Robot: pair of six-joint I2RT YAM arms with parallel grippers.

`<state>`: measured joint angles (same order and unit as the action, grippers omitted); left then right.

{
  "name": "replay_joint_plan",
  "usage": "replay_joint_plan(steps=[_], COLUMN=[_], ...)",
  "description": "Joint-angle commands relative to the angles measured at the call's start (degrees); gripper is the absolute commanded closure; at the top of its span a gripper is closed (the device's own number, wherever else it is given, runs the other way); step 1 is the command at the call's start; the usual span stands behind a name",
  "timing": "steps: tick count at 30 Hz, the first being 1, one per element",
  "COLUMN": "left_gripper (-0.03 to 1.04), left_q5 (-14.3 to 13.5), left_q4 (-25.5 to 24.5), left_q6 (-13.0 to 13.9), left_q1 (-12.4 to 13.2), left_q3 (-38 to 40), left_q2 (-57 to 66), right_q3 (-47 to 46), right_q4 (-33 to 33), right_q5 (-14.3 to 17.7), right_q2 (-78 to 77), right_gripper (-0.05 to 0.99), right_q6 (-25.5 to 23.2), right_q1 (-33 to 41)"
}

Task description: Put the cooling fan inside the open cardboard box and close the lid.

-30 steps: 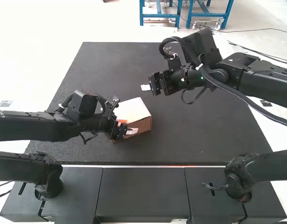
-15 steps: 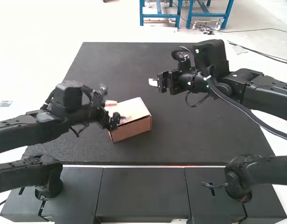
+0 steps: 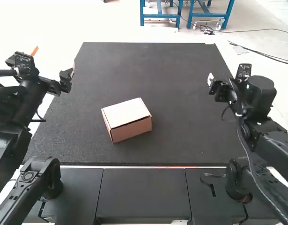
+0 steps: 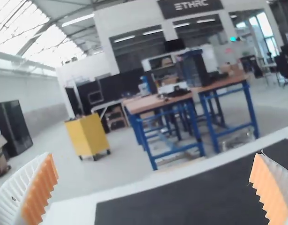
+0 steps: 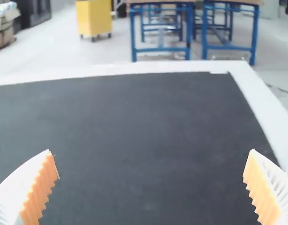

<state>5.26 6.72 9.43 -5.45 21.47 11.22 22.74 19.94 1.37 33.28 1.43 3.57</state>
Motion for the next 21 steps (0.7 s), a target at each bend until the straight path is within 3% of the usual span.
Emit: replay_joint_plan(steps=[1,5,7,11,14,21], left_gripper=[0.04,0.04,0.04,0.04,0.04,0.04], left_q5=[-2.80,0.46,2.04,3.71,4.59,9.95], left_q4=[1.80,2.60,2.33,2.51,3.74,2.60], left_q6=[0.24,-1.26,-1.96,-2.22,-2.58,-2.58], left_q1=[2.64,3.70,3.61,3.61,3.70,3.70], left_q3=[-2.93,-5.65,-6.97,-10.75,-11.98,-13.39], left_q2=[-1.12,-3.58,-5.42,-9.55,-10.34,-9.47], right_q3=[-3.14,-7.80,-9.91,-15.45,-17.03,-21.25], right_q4=[2.03,2.64,2.82,5.28,1.41,-2.19], right_q5=[-8.31,-15.43,-15.60,-12.18,-16.57,-21.32], right_q2=[-3.13,-9.63,-13.06,-20.27,-25.19,-31.96], right_gripper=[0.02,0.02,0.02,0.02,0.02,0.02], right_q6=[1.03,1.03,1.29,1.38,1.38,2.79], right_q1=[-8.50,-16.05,-17.37,-17.37,-17.02,-12.89])
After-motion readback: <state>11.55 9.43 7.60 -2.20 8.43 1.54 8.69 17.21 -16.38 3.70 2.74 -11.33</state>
